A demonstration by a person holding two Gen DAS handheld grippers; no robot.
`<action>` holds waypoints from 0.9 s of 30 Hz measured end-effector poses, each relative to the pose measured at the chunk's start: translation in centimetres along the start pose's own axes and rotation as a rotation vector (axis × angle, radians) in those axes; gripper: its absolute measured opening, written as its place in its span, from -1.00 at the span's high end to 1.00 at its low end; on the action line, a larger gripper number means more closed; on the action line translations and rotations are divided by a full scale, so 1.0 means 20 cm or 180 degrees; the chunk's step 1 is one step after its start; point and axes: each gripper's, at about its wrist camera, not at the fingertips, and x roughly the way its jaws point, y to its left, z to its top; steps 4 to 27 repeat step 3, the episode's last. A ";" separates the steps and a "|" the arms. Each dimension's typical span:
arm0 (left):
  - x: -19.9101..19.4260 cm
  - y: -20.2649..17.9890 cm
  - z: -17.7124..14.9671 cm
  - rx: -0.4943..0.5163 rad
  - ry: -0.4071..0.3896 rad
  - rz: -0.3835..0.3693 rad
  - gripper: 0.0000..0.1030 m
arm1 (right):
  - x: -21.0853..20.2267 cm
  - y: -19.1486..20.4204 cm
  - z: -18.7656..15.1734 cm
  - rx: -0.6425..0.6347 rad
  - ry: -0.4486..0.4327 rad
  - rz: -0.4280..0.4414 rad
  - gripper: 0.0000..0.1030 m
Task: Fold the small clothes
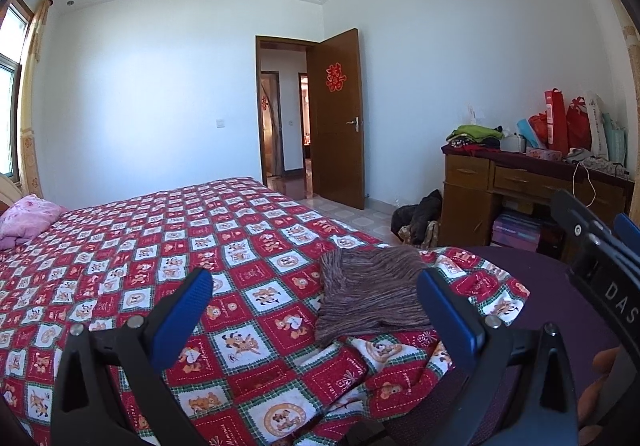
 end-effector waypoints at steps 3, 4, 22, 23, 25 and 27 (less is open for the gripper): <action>0.01 0.00 0.00 -0.0018 0.0025 0.0003 -1.00 | 0.01 0.00 0.00 0.0007 0.0025 0.0000 -0.90; 0.01 0.00 0.00 -0.0018 0.0025 0.0003 -1.00 | 0.01 0.00 0.00 0.0007 0.0025 0.0000 -0.90; 0.01 0.00 0.00 -0.0018 0.0025 0.0003 -1.00 | 0.01 0.00 0.00 0.0007 0.0025 0.0000 -0.90; 0.01 0.00 0.00 -0.0018 0.0025 0.0003 -1.00 | 0.01 0.00 0.00 0.0007 0.0025 0.0000 -0.90; 0.01 0.00 0.00 -0.0018 0.0025 0.0003 -1.00 | 0.01 0.00 0.00 0.0007 0.0025 0.0000 -0.90; 0.01 0.00 0.00 -0.0018 0.0025 0.0003 -1.00 | 0.01 0.00 0.00 0.0007 0.0025 0.0000 -0.90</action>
